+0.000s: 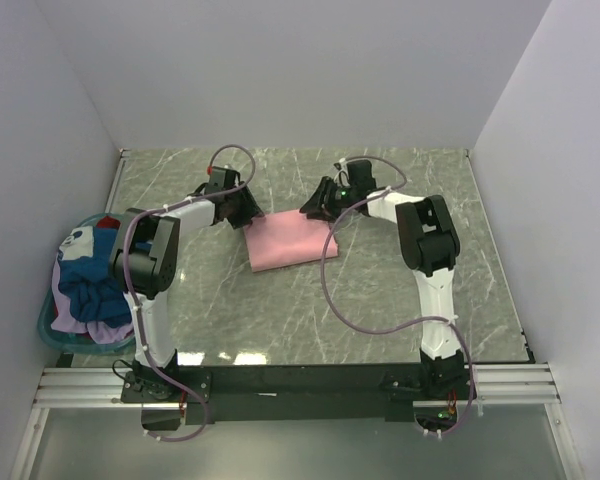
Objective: Fold and stack the t-shirts
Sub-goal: Fold the tshirt
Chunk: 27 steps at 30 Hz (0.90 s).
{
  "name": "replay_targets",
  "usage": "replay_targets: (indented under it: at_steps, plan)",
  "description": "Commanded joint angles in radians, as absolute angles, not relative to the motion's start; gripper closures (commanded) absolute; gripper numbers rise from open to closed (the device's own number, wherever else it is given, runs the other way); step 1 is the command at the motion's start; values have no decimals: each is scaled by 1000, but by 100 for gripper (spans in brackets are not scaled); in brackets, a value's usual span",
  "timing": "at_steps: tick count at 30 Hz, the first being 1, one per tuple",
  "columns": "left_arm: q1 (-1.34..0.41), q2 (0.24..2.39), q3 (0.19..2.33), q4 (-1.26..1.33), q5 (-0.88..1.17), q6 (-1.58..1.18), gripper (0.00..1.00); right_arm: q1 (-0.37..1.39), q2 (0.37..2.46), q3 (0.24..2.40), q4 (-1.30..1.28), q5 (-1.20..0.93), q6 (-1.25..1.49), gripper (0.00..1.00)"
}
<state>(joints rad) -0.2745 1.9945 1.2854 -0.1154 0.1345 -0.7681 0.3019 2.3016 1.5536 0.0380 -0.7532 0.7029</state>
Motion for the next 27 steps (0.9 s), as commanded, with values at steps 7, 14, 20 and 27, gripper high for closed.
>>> replay_targets:
  at_steps: [7,14,20,27]
  plan:
    - [-270,1878,1345,-179,113,-759,23,276,2102,1533,41,-745,721,52]
    - [-334,1695,1326,-238,106,-833,19,305,1927,1356,170,-778,863,50]
    - [-432,1606,1097,-83,198,-1000,41,347,1894,1157,435,-782,1055,52]
    - [-465,1635,853,152,200,-1111,59,359,2020,1011,627,-790,1105,56]
